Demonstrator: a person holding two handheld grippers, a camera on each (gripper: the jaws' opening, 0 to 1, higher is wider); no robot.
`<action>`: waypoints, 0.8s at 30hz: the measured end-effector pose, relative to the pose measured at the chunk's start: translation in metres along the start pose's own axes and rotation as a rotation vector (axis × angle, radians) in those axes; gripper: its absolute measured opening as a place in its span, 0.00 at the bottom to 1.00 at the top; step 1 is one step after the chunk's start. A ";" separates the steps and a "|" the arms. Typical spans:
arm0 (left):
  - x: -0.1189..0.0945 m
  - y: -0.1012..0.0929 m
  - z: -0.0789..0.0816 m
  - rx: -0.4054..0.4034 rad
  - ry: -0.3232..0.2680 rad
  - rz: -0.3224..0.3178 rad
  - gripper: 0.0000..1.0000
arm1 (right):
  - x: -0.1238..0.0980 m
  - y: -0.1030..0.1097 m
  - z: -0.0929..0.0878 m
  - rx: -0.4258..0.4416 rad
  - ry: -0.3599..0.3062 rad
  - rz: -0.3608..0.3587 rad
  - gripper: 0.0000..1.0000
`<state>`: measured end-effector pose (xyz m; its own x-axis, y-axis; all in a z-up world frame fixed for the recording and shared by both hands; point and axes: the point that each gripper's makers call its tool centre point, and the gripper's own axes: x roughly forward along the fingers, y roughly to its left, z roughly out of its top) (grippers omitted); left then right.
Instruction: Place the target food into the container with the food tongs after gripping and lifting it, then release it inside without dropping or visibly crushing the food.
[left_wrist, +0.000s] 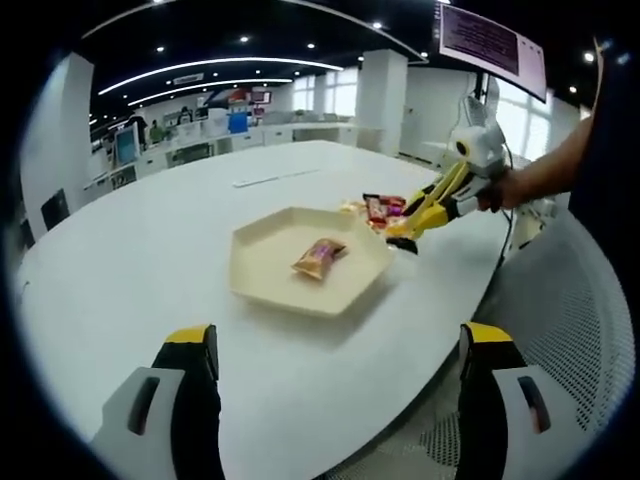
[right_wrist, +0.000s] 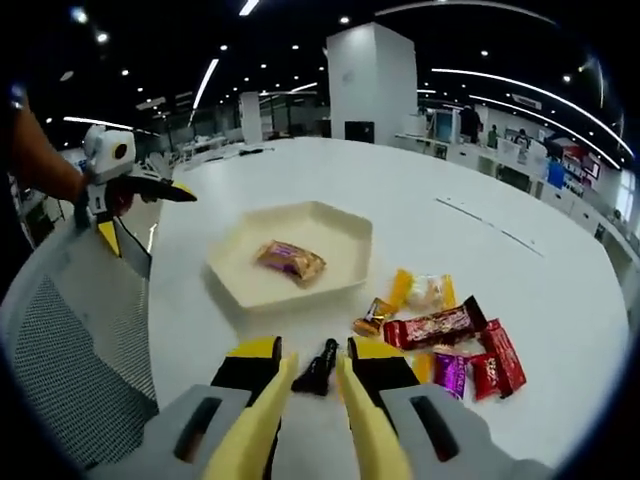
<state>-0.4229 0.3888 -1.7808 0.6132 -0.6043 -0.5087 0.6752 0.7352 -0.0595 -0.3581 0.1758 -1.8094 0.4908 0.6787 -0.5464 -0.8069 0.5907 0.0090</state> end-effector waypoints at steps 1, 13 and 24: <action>0.000 0.000 0.000 -0.003 0.000 0.001 0.96 | 0.001 -0.002 -0.002 0.003 0.007 -0.011 0.25; 0.000 0.002 -0.002 0.006 0.014 0.011 0.94 | 0.016 -0.004 -0.014 0.045 0.069 -0.030 0.23; 0.000 0.002 -0.002 0.006 0.016 0.013 0.94 | 0.015 -0.001 -0.014 0.068 0.113 -0.001 0.20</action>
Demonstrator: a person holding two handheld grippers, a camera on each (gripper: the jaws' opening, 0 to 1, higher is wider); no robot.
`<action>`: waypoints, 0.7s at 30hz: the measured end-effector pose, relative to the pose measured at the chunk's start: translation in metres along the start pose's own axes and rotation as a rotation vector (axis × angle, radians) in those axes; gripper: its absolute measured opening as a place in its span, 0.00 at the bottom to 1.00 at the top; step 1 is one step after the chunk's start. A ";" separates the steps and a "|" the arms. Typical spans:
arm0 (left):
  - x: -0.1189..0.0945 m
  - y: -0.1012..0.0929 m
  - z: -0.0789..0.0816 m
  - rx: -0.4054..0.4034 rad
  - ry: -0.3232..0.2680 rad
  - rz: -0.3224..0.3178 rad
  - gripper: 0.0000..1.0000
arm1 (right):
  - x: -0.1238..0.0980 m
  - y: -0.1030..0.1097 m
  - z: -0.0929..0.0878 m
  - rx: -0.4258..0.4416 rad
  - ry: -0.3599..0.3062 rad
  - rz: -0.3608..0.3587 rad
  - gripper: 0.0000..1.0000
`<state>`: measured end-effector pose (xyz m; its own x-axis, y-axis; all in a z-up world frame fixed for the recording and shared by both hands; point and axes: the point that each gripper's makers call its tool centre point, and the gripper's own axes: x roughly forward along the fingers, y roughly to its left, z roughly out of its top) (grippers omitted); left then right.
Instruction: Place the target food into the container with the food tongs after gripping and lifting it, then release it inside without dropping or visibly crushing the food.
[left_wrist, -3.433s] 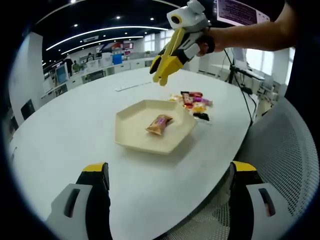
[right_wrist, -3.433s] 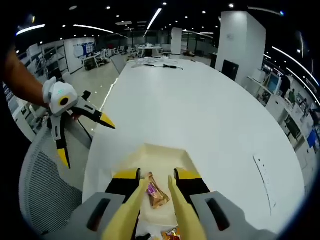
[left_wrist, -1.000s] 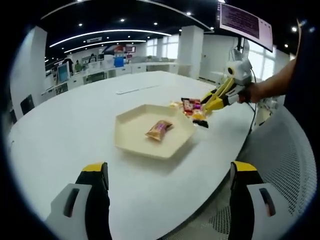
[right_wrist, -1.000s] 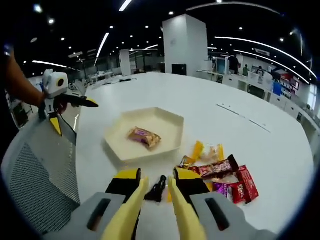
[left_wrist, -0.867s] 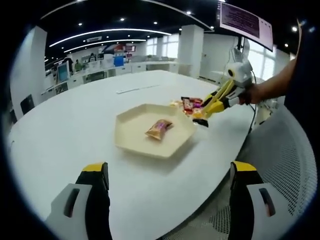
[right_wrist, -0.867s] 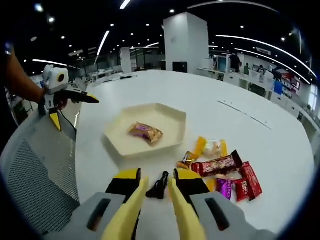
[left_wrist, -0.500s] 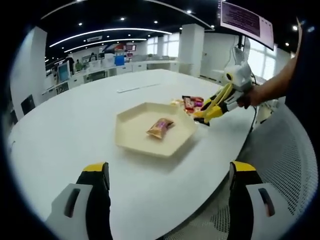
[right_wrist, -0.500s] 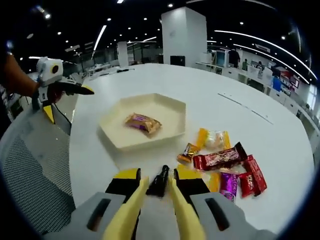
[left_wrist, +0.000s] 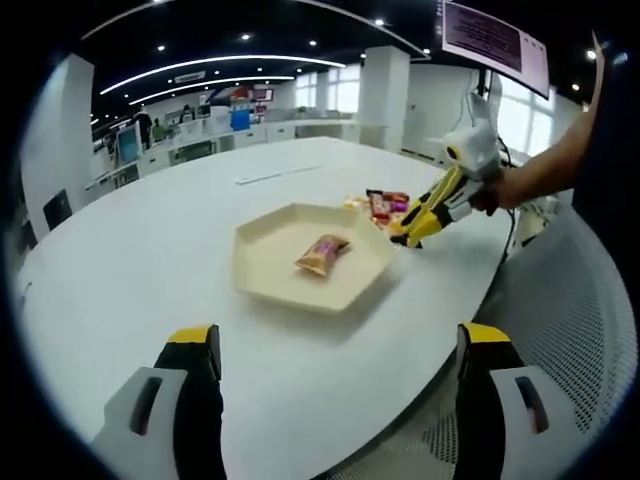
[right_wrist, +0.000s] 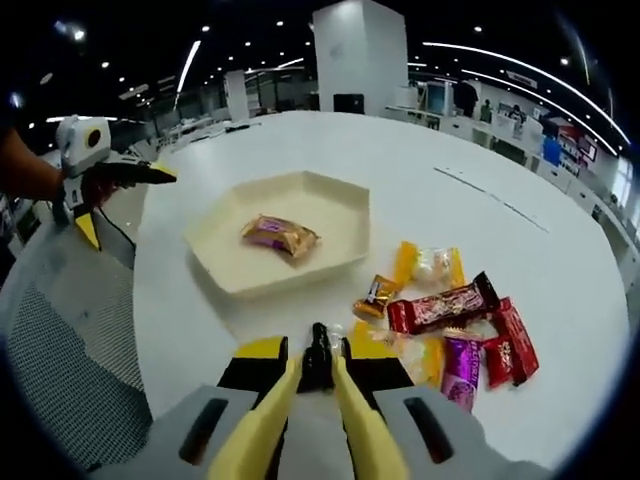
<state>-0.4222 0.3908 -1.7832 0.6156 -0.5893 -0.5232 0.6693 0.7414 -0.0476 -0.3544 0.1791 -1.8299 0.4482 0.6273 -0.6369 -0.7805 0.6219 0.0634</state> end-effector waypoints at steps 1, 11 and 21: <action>0.000 0.000 0.000 -0.001 0.001 0.000 0.94 | -0.001 -0.002 -0.001 0.006 -0.003 -0.003 0.20; 0.000 0.000 0.000 0.001 0.001 0.003 0.93 | -0.008 -0.002 -0.004 0.027 0.013 0.015 0.20; 0.000 0.000 0.000 0.003 -0.001 0.001 0.93 | -0.017 -0.002 0.006 0.015 0.005 0.030 0.20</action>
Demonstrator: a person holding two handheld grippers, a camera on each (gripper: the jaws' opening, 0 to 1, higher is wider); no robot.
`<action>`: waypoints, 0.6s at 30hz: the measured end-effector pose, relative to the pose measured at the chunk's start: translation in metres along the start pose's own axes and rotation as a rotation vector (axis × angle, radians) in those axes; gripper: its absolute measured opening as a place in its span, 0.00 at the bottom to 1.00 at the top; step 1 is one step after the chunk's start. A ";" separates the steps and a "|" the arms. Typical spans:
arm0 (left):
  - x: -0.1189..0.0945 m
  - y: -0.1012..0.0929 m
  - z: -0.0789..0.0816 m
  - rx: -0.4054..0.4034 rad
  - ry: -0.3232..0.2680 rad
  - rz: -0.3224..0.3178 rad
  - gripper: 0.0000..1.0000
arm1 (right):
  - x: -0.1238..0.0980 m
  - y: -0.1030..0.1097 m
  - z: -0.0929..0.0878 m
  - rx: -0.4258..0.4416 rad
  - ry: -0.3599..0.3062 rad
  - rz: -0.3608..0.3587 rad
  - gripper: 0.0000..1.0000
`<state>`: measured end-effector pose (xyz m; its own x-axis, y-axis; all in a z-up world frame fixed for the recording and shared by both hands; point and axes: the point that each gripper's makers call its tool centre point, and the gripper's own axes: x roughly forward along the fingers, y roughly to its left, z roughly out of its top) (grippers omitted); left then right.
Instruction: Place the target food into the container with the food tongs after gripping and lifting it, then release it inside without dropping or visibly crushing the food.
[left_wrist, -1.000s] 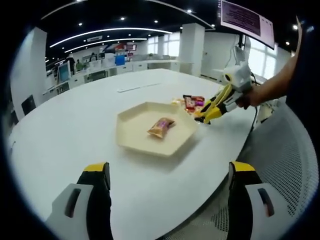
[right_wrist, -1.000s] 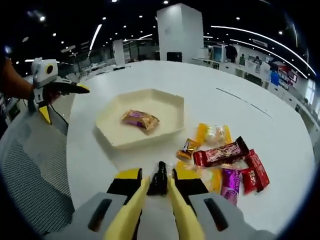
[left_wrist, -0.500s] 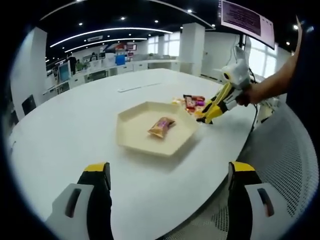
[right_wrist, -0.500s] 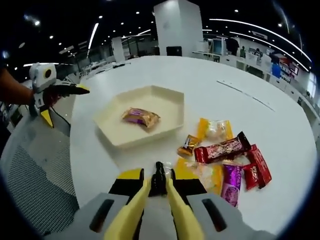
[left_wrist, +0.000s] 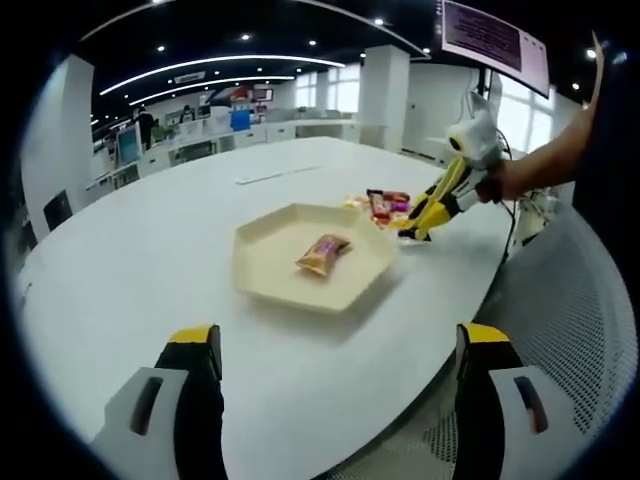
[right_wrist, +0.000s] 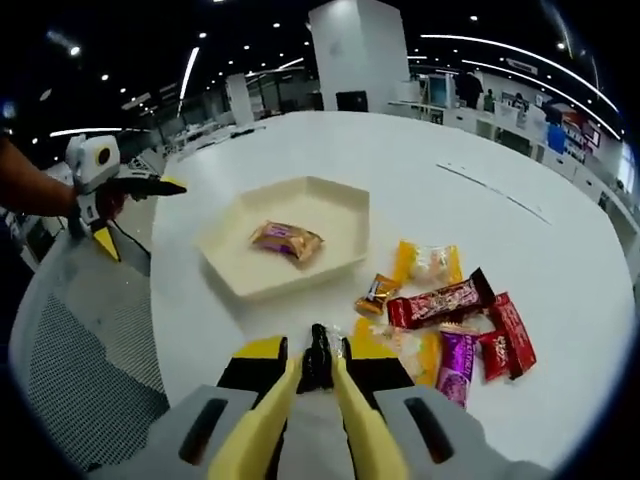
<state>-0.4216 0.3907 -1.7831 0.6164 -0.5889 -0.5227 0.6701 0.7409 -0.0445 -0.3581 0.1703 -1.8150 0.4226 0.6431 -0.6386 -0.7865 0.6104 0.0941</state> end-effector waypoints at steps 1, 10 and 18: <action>0.000 0.000 0.000 0.001 0.002 0.001 0.93 | -0.002 -0.001 0.003 0.004 -0.003 -0.001 0.20; 0.000 0.001 -0.001 0.005 0.000 0.002 0.93 | -0.012 -0.007 0.020 -0.017 -0.019 0.000 0.20; 0.000 0.000 -0.001 0.005 0.002 0.002 0.93 | -0.024 -0.012 0.038 -0.033 -0.041 0.005 0.21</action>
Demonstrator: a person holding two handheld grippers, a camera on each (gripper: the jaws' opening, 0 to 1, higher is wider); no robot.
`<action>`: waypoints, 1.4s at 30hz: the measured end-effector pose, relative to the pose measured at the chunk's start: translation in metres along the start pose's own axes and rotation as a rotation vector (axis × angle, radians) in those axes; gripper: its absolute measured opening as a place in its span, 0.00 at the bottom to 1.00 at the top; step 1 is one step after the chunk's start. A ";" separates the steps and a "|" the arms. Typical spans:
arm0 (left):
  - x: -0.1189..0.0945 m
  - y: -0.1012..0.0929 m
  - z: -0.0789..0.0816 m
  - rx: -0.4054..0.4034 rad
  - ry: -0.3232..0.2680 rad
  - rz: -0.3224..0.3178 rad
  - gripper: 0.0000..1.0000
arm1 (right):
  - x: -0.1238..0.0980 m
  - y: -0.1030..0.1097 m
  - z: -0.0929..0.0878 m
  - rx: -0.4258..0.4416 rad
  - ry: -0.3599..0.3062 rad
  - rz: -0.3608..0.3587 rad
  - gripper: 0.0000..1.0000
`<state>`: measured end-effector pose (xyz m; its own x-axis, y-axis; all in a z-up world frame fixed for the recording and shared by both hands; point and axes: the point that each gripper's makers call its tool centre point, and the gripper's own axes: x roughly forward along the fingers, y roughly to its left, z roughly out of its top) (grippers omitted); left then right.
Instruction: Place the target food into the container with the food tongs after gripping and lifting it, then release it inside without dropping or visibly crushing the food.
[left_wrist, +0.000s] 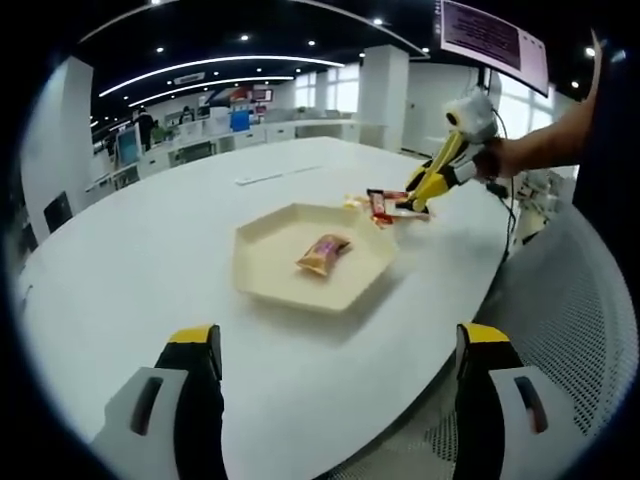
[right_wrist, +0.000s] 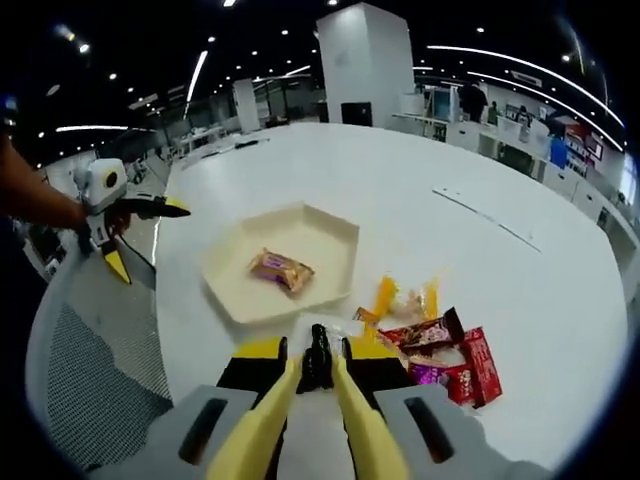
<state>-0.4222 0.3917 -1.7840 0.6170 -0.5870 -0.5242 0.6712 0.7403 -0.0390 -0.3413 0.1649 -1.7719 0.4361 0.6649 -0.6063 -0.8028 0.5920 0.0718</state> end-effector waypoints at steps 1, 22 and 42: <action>0.000 0.000 0.000 -0.001 -0.001 -0.001 0.93 | -0.001 -0.001 0.004 -0.004 -0.006 -0.003 0.21; -0.001 0.000 0.002 0.002 -0.010 0.004 0.94 | -0.006 -0.009 0.024 -0.035 -0.017 -0.010 0.20; -0.001 0.006 0.005 -0.005 -0.031 0.023 0.99 | 0.007 0.000 0.058 -0.074 -0.038 0.019 0.20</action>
<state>-0.4165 0.3951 -1.7799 0.6449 -0.5793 -0.4985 0.6544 0.7555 -0.0313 -0.3146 0.1955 -1.7303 0.4348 0.6934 -0.5746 -0.8381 0.5451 0.0236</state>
